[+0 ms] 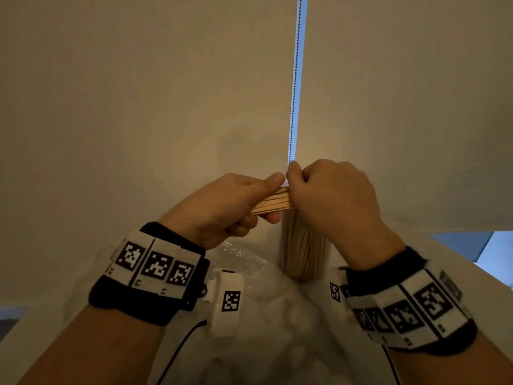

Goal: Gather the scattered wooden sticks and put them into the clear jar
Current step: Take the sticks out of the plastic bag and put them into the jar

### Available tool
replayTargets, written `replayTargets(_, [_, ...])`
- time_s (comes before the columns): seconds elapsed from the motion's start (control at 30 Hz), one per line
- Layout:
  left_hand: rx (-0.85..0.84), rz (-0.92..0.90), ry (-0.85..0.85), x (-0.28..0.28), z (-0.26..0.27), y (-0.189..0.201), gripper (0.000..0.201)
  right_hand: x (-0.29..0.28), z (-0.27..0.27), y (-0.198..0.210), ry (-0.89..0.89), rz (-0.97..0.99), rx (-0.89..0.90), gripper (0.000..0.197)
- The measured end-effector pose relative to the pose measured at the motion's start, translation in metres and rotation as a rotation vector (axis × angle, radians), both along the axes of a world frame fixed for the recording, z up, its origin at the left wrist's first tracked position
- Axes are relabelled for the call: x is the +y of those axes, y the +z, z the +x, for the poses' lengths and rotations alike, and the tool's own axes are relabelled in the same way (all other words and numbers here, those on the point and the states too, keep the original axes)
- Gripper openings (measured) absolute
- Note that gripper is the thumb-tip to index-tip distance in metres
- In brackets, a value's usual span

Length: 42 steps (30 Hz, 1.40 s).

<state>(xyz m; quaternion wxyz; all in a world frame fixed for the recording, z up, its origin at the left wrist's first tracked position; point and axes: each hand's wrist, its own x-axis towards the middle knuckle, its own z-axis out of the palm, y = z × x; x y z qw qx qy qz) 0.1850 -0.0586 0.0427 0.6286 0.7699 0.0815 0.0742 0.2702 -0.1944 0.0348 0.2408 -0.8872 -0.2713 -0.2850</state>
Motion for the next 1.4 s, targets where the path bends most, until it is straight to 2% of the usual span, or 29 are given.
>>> replayTargets(0.07, [-0.047, 0.096, 0.048, 0.009, -0.004, 0.002, 0.041, -0.001, 0.005, 0.0, 0.144, -0.07, 0.058, 0.07])
replayTargets(0.13, [-0.048, 0.096, 0.09, 0.022, -0.009, 0.006, 0.039, -0.002, 0.006, 0.004, 0.354, -0.175, 0.072, 0.064])
replayTargets(0.2, [-0.025, 0.065, 0.088, 0.031, -0.014, 0.009, 0.037, -0.003, 0.002, 0.006, 0.455, -0.284, 0.072, 0.063])
replayTargets(0.23, [-0.022, 0.068, 0.075, 0.033, -0.016, 0.011, 0.037, -0.002, -0.001, 0.006, 0.44, -0.32, 0.046, 0.057])
replayTargets(0.33, [-0.084, 0.117, 0.024, 0.026, -0.017, 0.013, 0.039, -0.001, -0.009, 0.009, 0.247, -0.321, -0.171, 0.027])
replayTargets(0.4, [-0.185, 0.087, 0.023, 0.019, -0.015, 0.015, 0.039, -0.005, -0.011, 0.013, 0.131, -0.277, -0.234, 0.028])
replayTargets(0.47, [-0.306, 0.055, 0.092, 0.014, -0.013, 0.017, 0.038, -0.009, -0.011, 0.016, 0.092, -0.244, -0.19, 0.034])
replayTargets(0.57, [-0.418, 0.182, 0.179, 0.006, -0.014, 0.018, 0.045, -0.009, -0.01, 0.015, 0.114, -0.225, -0.074, 0.034])
replayTargets(0.7, [-0.353, 0.471, 0.248, 0.004, -0.018, 0.016, 0.054, -0.009, -0.01, 0.017, 0.184, -0.189, 0.0, 0.031])
replayTargets(0.77, [-0.301, 0.509, 0.291, 0.009, -0.017, 0.015, 0.056, -0.009, -0.013, 0.019, 0.242, -0.177, -0.002, 0.028])
replayTargets(0.83, [-0.299, 0.43, 0.345, 0.014, -0.015, 0.014, 0.056, -0.008, -0.016, 0.023, 0.324, -0.136, -0.016, 0.035])
replayTargets(0.93, [-0.315, 0.288, 0.42, 0.022, -0.012, 0.013, 0.055, -0.006, -0.017, 0.023, 0.396, 0.05, -0.071, 0.052])
replayTargets(1.0, [-0.328, 0.192, 0.409, 0.021, -0.011, 0.012, 0.053, -0.002, -0.016, 0.018, 0.343, 0.178, -0.125, 0.055])
replayTargets(1.1, [-0.356, 0.034, 0.246, 0.011, -0.008, 0.01, 0.048, -0.002, -0.013, 0.016, 0.188, 0.243, -0.163, 0.056])
replayTargets(1.17, [-0.337, 0.006, 0.161, 0.005, -0.007, 0.01, 0.048, -0.008, -0.009, 0.019, 0.154, 0.26, -0.131, 0.057])
replayTargets(1.27, [-0.363, 0.032, 0.208, 0.0, -0.004, 0.009, 0.049, -0.015, -0.008, 0.025, 0.232, 0.37, -0.055, 0.049])
replayTargets(1.33, [-0.403, 0.003, 0.261, -0.004, -0.003, 0.007, 0.047, -0.015, -0.011, 0.026, 0.291, 0.532, 0.069, 0.034])
replayTargets(1.4, [-0.435, -0.03, 0.277, -0.01, -0.002, 0.004, 0.043, -0.014, -0.009, 0.026, 0.338, 0.647, 0.222, 0.031])
